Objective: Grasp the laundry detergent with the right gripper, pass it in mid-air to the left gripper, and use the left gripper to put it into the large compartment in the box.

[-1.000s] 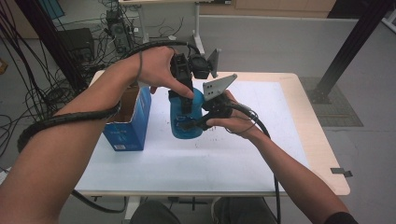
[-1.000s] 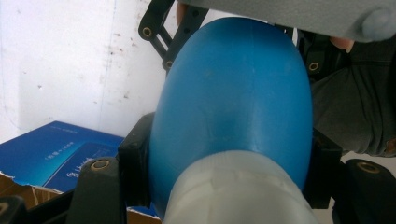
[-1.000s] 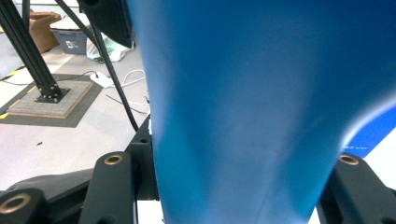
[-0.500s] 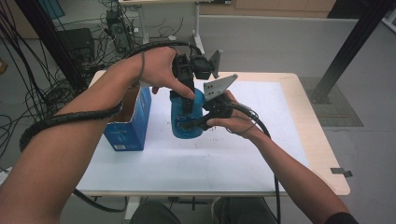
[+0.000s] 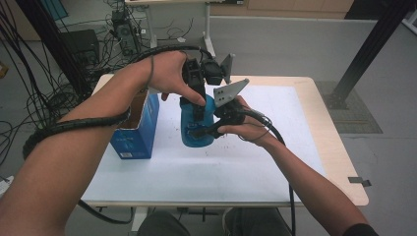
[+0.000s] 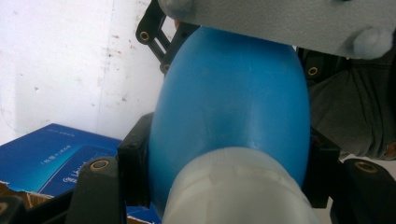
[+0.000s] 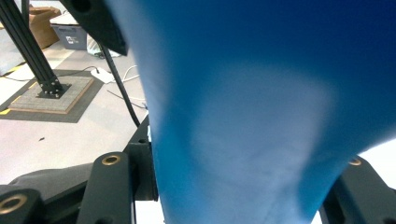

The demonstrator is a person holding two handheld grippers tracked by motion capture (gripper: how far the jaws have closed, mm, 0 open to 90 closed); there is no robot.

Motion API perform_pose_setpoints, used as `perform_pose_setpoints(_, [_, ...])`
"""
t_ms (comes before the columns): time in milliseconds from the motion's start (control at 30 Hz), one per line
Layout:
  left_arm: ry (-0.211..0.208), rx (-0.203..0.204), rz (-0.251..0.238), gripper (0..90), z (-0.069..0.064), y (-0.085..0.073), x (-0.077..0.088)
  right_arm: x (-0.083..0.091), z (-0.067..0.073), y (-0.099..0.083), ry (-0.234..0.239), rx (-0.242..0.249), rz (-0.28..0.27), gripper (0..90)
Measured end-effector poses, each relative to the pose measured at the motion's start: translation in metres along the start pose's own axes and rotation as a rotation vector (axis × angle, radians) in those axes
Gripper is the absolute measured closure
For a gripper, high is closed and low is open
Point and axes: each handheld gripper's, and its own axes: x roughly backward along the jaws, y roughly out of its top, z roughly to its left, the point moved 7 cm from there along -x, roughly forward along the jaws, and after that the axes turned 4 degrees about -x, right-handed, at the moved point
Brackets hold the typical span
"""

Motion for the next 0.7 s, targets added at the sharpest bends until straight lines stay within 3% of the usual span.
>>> perform_pose_setpoints(700, [0.004,0.006,-0.004,37.1,0.0006,-0.0012,-0.0010,-0.0011,-0.0016,-0.0007,-0.005,0.010,0.003,41.9])
